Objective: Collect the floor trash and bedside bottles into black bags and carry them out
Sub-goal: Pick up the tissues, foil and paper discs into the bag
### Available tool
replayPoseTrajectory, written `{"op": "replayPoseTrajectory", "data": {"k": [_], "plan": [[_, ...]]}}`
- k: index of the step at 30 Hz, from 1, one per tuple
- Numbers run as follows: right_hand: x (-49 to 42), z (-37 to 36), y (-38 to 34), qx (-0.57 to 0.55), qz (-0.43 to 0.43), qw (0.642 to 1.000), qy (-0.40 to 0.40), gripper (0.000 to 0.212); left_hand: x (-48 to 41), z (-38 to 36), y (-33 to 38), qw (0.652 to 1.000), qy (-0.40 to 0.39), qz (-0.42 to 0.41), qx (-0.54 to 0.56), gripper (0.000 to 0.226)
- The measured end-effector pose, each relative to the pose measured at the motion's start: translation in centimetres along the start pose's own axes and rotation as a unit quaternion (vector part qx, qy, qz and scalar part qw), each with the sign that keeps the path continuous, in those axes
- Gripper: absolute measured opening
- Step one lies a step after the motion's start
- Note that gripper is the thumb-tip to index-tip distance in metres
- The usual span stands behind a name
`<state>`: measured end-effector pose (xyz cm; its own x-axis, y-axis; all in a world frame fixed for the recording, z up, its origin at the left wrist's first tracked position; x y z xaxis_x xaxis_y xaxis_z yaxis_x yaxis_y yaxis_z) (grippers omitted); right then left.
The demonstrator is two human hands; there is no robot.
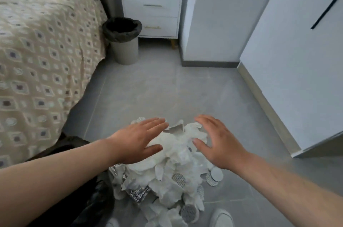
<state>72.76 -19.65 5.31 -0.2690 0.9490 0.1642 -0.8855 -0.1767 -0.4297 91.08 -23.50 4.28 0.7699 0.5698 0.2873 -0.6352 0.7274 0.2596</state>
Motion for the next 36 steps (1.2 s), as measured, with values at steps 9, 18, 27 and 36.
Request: {"op": "replayPoseTrajectory", "data": {"k": [9,18,27,36], "plan": [[-4.6,-9.6,10.4,-0.054,-0.051,0.994,-0.080,0.069,-10.4,-17.7,-6.1,0.979,-0.080,0.174,0.071,0.074],[-6.6,-14.0,12.3,-0.099,-0.074,0.989,-0.082,0.058,-12.0,-21.6,-8.8,0.964,-0.111,0.219,0.099,0.069],[-8.4,-17.3,12.4,-0.153,-0.139,0.969,-0.135,0.059,-11.4,-20.5,-11.2,0.956,-0.004,0.191,0.222,0.012],[-9.7,-21.1,11.4,-0.161,-0.181,0.948,-0.204,0.064,-10.8,-19.6,-11.8,0.932,0.026,0.212,0.294,0.010]]}}
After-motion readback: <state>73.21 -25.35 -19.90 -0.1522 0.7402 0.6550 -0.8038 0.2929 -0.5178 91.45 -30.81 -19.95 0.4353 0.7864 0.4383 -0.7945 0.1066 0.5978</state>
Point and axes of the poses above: each hand's wrist, its own x-axis away from the middle knuckle, its own z-axis out of the back of the hand, y = z × x, the point moved 8 cm from there along -x, towards the middle knuckle, and after that the axes turned 14 degrees about -y, right-handed, at the moved point
